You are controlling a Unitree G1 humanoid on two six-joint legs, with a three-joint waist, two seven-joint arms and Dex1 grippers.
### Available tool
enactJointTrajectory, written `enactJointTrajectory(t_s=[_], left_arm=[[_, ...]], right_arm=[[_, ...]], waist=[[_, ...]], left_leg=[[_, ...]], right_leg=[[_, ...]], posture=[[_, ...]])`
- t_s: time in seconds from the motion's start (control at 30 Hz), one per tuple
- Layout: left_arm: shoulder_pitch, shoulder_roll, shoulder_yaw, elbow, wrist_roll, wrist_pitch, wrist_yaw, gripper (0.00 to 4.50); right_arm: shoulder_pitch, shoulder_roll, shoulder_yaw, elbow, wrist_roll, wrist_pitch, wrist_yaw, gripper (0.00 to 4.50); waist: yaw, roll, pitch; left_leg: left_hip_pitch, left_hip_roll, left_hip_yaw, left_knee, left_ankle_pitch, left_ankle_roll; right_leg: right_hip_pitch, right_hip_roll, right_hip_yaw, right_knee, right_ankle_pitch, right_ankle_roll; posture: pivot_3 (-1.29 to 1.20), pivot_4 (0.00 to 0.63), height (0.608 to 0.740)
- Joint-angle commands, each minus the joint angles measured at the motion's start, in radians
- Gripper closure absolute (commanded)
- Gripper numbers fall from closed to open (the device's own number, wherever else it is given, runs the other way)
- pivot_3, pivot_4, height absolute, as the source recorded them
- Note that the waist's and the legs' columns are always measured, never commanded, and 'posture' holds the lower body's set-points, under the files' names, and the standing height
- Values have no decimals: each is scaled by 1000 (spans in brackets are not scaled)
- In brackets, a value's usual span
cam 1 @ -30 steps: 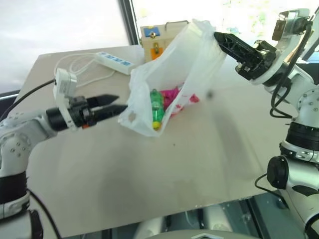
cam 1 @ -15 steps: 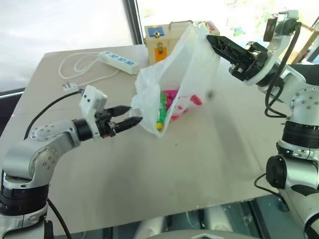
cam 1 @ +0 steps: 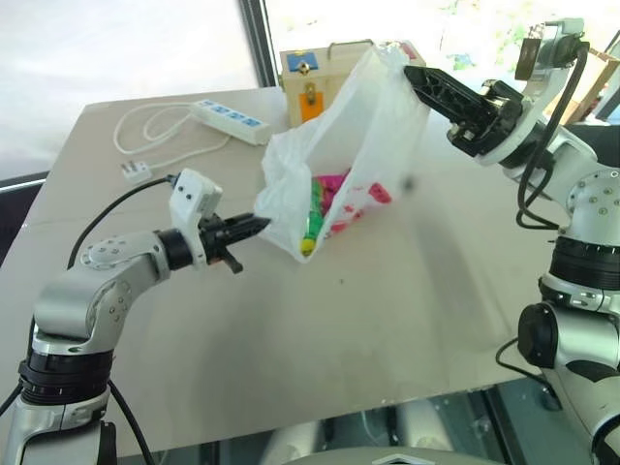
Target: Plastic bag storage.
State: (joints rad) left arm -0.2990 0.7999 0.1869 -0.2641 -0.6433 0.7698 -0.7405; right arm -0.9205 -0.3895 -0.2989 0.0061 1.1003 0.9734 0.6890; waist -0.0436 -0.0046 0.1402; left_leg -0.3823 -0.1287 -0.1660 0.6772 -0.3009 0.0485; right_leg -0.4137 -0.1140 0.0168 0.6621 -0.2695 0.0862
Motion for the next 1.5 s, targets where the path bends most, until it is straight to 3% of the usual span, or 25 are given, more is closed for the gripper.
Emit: enactJointTrajectory(t_s=[0.03, 0.23, 0.4, 0.5, 0.6, 0.7, 0.87, 1.13, 1.23, 1.3, 1.4, 1.5], left_arm=[[-23, -9, 44, -13, -17, -16, -1, 4483], [-108, -73, 137, 14, -100, 4, 64, 4483], [-362, -164, 325, 121, -313, 30, 217, 4483], [-595, -181, 413, 245, -415, -4, 328, 4483], [-776, -173, 453, 351, -434, -60, 380, 4483], [-858, -157, 465, 410, -440, -85, 387, 4483], [-863, -146, 431, 454, -406, -93, 374, 4483], [-682, -210, 348, 378, -336, -89, 407, 4483], [-668, -219, 339, 365, -321, -99, 413, 4500], [-648, -210, 329, 351, -300, -103, 410, 4500], [-593, -187, 346, 320, -291, -87, 403, 3641], [-501, -158, 372, 270, -305, -65, 387, 2429]], right_arm=[[-9, -12, -19, -39, 22, -25, 3, 4500], [-28, -2, -40, -4, 35, -36, -8, 4500], [-109, 16, -149, 76, 149, -62, -68, 4500], [-204, 42, -251, 155, 269, -111, -160, 4500], [-287, 58, -340, 212, 388, -165, -237, 4500], [-307, 58, -363, 221, 437, -179, -279, 4500], [-249, 64, -293, 153, 387, -178, -303, 4500], [-245, 37, -247, 230, 238, -272, -304, 4500], [-250, 20, -243, 260, 212, -275, -275, 3714], [-227, 1, -230, 241, 210, -245, -219, 2824], [-130, -68, -182, 153, 214, -142, -113, 1566], [-21, -157, -142, 101, 199, -57, -37, 234]], waist=[[0, 0, 0], [1, 0, 0], [3, -1, 0], [1, -2, 0], [0, -2, 0], [-3, -2, 0], [-21, -2, 0], [-23, -2, 0], [-22, -2, 0], [-24, -2, 0], [-26, -2, 0], [-26, -2, 0]], left_leg=[[0, 0, 0, 0, 0, 0], [0, 0, -1, 2, 0, 0], [-3, 0, -3, 7, 0, 0], [-4, -1, -4, 9, 0, 0], [-5, -1, -5, 9, 0, 0], [-4, -2, -6, 9, 0, 0], [-5, -3, -8, 8, 0, 1], [-4, -4, -7, 10, 0, 1], [-5, -4, -7, 10, 0, 1], [-5, -5, -7, 10, 0, 1], [-5, -4, -9, 10, 0, 1], [-4, -4, -9, 8, 0, 1]], right_leg=[[0, 0, 0, 0, 0, 0], [0, 0, -1, 0, 0, 0], [0, 0, -2, 1, 0, 0], [0, -1, -2, 1, 0, 0], [0, -1, -3, 2, 0, 0], [0, -3, -4, 4, 0, 0], [-1, -3, -3, 7, 0, 0], [-1, -3, -2, 12, 0, 0], [-1, -3, -2, 11, 0, 0], [-2, -4, -2, 11, 0, 0], [-2, -4, -2, 11, 0, 0], [-3, -4, -1, 11, 0, 0]], posture=[[0, 150, 740], [0, 150, 740], [0, 150, 740], [0, 150, 740], [0, 150, 740], [0, 150, 740], [0, 150, 740], [0, 150, 740], [0, 150, 740], [0, 150, 740], [0, 150, 740], [0, 150, 740]])
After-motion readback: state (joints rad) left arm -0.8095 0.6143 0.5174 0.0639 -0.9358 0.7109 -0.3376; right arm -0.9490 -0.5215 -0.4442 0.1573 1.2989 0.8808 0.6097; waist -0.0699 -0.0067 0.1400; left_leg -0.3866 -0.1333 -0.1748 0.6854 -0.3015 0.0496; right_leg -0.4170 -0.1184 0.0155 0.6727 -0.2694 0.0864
